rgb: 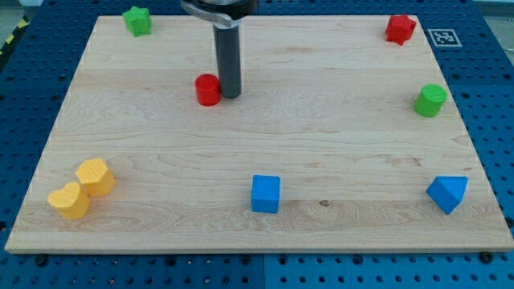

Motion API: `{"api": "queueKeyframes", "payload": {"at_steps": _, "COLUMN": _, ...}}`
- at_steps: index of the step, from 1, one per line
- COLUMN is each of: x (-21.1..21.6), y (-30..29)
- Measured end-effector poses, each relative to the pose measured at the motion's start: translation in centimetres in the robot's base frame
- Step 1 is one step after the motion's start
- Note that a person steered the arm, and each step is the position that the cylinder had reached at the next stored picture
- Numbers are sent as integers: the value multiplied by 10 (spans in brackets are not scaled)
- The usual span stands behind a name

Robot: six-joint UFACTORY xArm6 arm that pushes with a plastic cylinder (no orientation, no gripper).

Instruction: Slide the red circle to the center left

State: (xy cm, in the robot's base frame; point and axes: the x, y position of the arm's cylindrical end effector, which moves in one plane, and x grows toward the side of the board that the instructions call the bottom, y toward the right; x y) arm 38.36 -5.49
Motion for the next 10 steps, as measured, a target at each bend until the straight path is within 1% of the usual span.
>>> {"api": "queueKeyframes", "payload": {"at_steps": 3, "x": 1, "y": -47}}
{"api": "queueKeyframes", "payload": {"at_steps": 5, "x": 14, "y": -48}}
{"api": "queueKeyframes", "payload": {"at_steps": 6, "x": 9, "y": -63}}
{"api": "queueKeyframes", "payload": {"at_steps": 8, "x": -7, "y": -115}}
{"api": "queueKeyframes", "payload": {"at_steps": 9, "x": -7, "y": -127}}
{"api": "queueKeyframes", "payload": {"at_steps": 10, "x": -7, "y": -122}}
